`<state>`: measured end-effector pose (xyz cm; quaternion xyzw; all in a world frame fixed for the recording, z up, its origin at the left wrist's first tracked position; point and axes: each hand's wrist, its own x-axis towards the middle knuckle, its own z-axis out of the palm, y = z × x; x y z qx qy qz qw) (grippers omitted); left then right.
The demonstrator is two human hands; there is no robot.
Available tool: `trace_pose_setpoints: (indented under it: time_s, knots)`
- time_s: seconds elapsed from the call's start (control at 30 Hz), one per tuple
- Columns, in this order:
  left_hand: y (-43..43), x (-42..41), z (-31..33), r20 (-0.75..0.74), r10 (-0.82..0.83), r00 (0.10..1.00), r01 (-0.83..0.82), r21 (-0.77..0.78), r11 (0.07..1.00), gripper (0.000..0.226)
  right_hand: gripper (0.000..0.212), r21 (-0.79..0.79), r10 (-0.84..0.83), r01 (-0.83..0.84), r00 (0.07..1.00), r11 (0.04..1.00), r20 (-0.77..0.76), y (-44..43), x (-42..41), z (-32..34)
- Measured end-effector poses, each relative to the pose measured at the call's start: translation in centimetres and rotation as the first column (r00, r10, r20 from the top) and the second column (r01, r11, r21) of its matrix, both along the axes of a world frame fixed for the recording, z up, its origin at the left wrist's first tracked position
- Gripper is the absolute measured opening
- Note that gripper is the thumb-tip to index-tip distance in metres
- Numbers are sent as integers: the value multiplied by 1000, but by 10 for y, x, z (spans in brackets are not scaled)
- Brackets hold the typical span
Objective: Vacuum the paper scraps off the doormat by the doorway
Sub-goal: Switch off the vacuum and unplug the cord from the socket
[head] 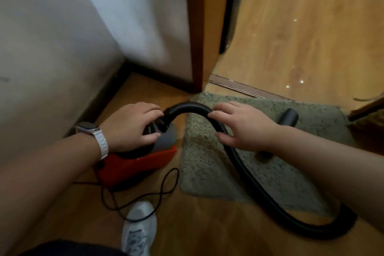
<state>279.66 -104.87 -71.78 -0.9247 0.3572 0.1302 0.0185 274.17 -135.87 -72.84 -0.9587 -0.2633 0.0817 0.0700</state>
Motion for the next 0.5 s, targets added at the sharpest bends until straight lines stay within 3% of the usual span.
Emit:
trace_pose_setpoints:
  time_s: [0.1,0.27,0.5]
  knots:
    - [43,-21,3,-2,154,988,-154,-19,988,72,54,12,123,-123,992,992,8,39,15,6]
    - [106,-65,-6,41,351,935,-349,-61,935,65,54,49,294,-295,955,954,21,104,29,-2]
    - [167,-113,-42,20,568,823,-568,41,822,73,53,111,453,-457,889,882,57,193,33,-33]
